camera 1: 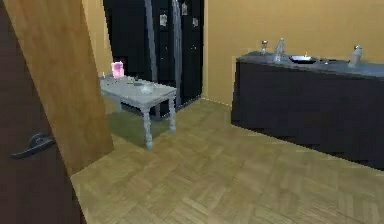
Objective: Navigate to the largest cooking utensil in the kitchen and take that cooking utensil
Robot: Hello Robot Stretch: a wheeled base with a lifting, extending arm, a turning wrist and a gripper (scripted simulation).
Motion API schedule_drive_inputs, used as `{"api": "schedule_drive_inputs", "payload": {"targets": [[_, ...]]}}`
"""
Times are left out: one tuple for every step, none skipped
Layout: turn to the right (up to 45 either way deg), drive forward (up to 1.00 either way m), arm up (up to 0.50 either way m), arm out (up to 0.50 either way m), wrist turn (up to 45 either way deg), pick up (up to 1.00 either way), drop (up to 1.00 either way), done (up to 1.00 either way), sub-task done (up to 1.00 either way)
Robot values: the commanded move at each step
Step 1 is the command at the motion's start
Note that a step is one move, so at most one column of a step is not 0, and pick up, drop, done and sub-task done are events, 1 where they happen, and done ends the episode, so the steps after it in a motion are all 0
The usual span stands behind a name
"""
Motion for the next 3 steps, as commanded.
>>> {"api": "schedule_drive_inputs", "payload": {"targets": [[0.0,1.0,0.0,0.0,0.0,0.0,0.0,0.0,0.0],[6.0,0.0,0.0,0.0,0.0,0.0,0.0,0.0,0.0],[0.0,0.75,0.0,0.0,0.0,0.0,0.0,0.0,0.0]]}}
